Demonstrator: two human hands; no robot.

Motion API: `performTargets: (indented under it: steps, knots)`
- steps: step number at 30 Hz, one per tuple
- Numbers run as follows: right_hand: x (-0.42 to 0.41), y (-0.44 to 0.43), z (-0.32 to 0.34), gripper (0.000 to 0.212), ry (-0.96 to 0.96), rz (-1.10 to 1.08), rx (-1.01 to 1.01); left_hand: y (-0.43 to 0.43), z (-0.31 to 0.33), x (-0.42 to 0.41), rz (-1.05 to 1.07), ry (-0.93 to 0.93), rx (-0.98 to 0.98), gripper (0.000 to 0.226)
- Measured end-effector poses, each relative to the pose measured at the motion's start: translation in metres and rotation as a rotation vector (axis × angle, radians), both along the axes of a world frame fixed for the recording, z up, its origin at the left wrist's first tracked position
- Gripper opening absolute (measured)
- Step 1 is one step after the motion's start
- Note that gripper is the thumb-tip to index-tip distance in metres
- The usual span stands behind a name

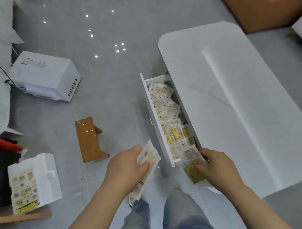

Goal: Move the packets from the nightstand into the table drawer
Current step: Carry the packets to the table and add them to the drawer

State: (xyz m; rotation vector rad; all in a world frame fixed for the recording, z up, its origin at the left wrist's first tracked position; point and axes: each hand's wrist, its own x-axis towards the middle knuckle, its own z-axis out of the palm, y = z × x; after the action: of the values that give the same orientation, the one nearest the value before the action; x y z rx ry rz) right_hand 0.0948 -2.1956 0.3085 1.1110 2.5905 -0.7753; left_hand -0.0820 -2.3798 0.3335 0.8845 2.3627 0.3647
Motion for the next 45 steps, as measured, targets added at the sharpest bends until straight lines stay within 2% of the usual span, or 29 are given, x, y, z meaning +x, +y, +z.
performTargets:
  steps: [12,19,26,30,32,34,38,45]
  knots:
    - [-0.016,0.005,-0.012,0.014,-0.05,-0.384,-0.025,0.078,-0.025,-0.064,-0.362,-0.052,-0.083,0.026]
    - [-0.036,0.036,-0.038,0.01,-0.075,-0.559,-0.143,0.138,-0.041,-0.102,-0.474,-0.047,-0.13,0.03]
    - [-0.056,0.056,-0.06,0.034,-0.146,-0.658,-0.219,0.187,-0.068,-0.122,-0.469,-0.178,-0.132,0.024]
    - [-0.065,0.067,-0.083,0.036,-0.162,-0.704,-0.21,0.215,-0.104,-0.135,-0.46,-0.252,-0.176,0.029]
    - [-0.071,0.071,-0.1,0.023,-0.141,-0.781,-0.233,0.228,-0.128,-0.142,-0.467,-0.264,-0.214,0.027]
    - [-0.077,0.076,-0.12,0.002,-0.142,-0.861,-0.245,0.241,-0.153,-0.149,-0.494,-0.257,-0.264,0.027]
    - [-0.084,0.086,-0.169,0.024,-0.139,-0.995,-0.292,0.262,-0.204,-0.162,-0.537,-0.249,-0.323,0.032]
    - [-0.093,0.099,-0.253,0.016,-0.137,-1.052,-0.319,0.273,-0.282,-0.174,-0.58,-0.246,-0.348,0.032]
